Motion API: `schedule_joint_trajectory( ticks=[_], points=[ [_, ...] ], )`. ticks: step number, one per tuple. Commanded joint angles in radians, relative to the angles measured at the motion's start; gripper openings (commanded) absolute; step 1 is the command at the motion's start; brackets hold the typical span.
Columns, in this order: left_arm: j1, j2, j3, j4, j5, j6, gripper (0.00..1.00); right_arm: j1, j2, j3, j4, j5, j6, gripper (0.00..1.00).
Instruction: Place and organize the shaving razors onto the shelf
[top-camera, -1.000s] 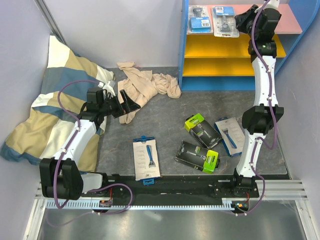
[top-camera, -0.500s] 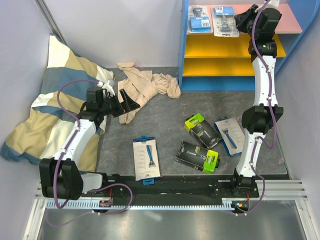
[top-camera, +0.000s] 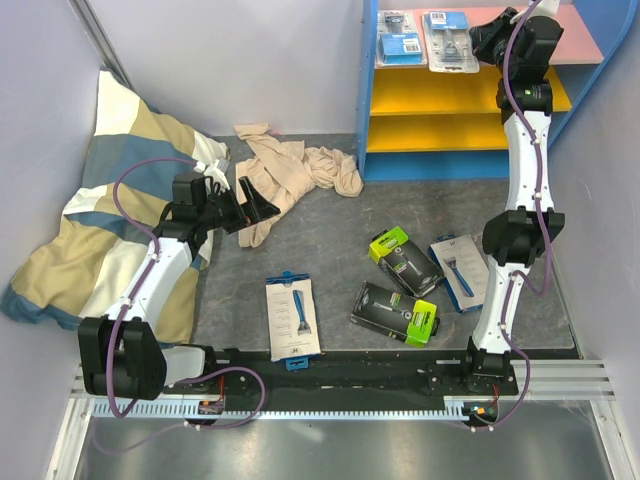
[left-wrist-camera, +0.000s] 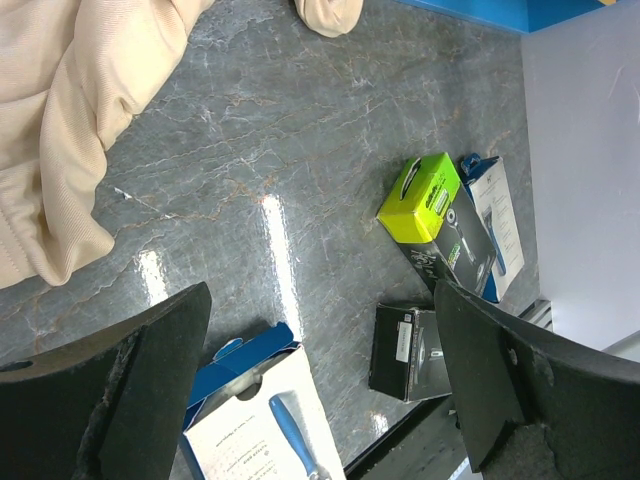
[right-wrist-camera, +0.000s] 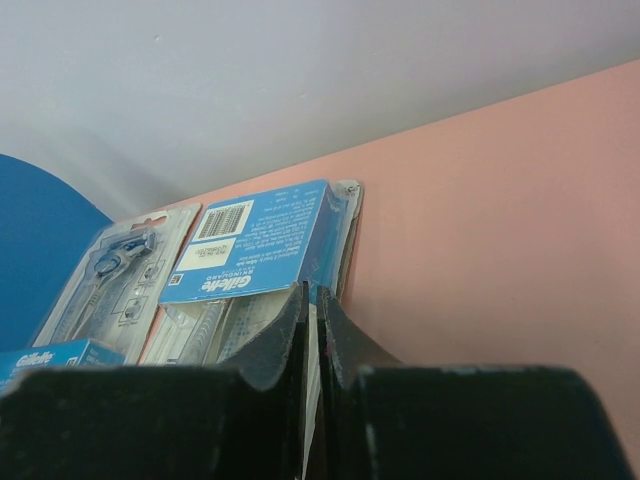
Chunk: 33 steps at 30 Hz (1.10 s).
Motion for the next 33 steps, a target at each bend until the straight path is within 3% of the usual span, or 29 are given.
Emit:
schedule_joint_trajectory(
  ticks=[1,18,33],
  points=[
    [0.003,0.004,0.039,0.008,-0.004,0.002,1.00,0.025,0.082,-0.018,-0.040,-0.050,0.001,0.13],
    [0.003,-0.005,0.006,0.020,0.021,0.007,1.00,0.027,-0.224,-0.240,0.066,0.062,0.011,0.16],
    [0.003,-0.031,-0.054,0.055,0.051,0.002,1.00,0.027,-0.600,-0.668,0.087,0.043,-0.014,0.13]
  ],
)
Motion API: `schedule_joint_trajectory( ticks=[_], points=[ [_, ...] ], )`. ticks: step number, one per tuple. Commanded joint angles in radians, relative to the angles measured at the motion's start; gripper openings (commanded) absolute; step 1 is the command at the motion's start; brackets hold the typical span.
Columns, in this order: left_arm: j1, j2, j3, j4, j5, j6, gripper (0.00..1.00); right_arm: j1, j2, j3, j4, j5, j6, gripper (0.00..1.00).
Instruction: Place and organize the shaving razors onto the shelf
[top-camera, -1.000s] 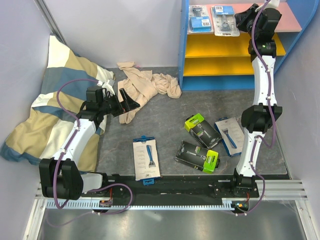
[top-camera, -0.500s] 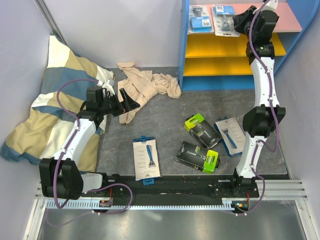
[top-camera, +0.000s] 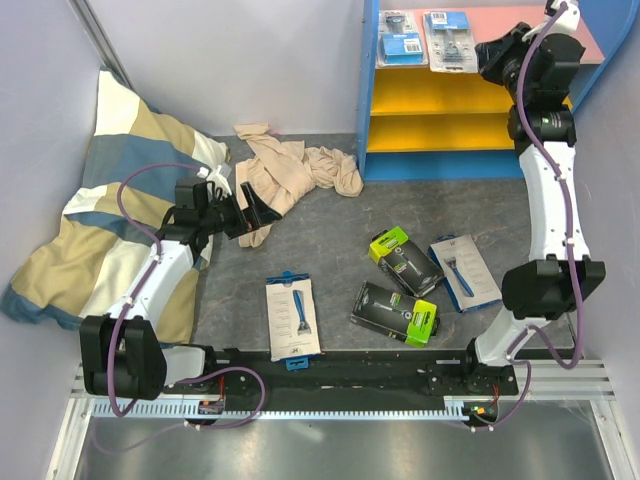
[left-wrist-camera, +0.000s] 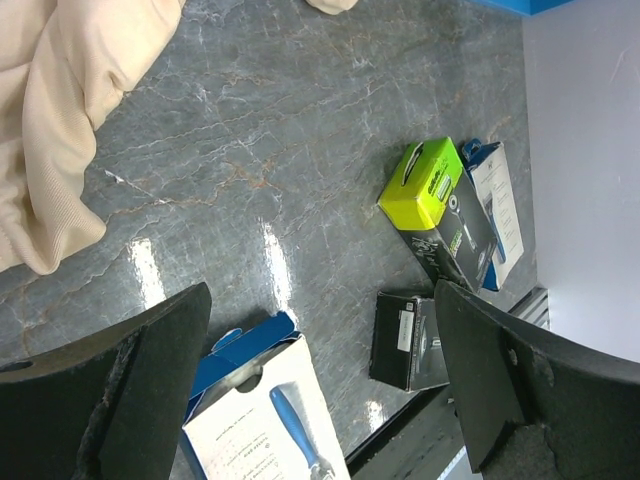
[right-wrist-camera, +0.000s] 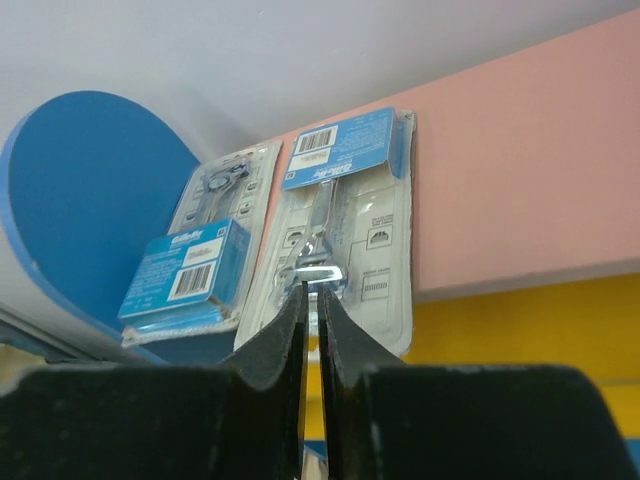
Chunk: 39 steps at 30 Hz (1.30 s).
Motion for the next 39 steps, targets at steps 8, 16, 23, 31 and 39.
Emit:
schedule_joint_trajectory(
  ticks=[8,16,23,31,39],
  points=[
    [0.003,-0.025,-0.029,0.049,0.033,-0.001,1.00,0.012,-0.151,-0.169,-0.080,-0.125,-0.014,0.05],
    [0.003,-0.023,-0.031,0.051,0.031,0.004,1.00,0.050,-0.098,-0.117,-0.202,-0.161,-0.068,0.01],
    [0.003,-0.017,-0.034,0.051,0.027,0.011,1.00,0.080,0.034,0.047,-0.337,-0.130,-0.102,0.01],
    [0.003,-0.005,-0.031,0.049,0.022,0.019,1.00,0.080,0.198,0.321,-0.431,-0.088,-0.109,0.01],
    [0.003,0.008,-0.022,0.049,0.022,0.020,1.00,0.071,0.232,0.355,-0.439,-0.062,-0.117,0.02]
  ],
)
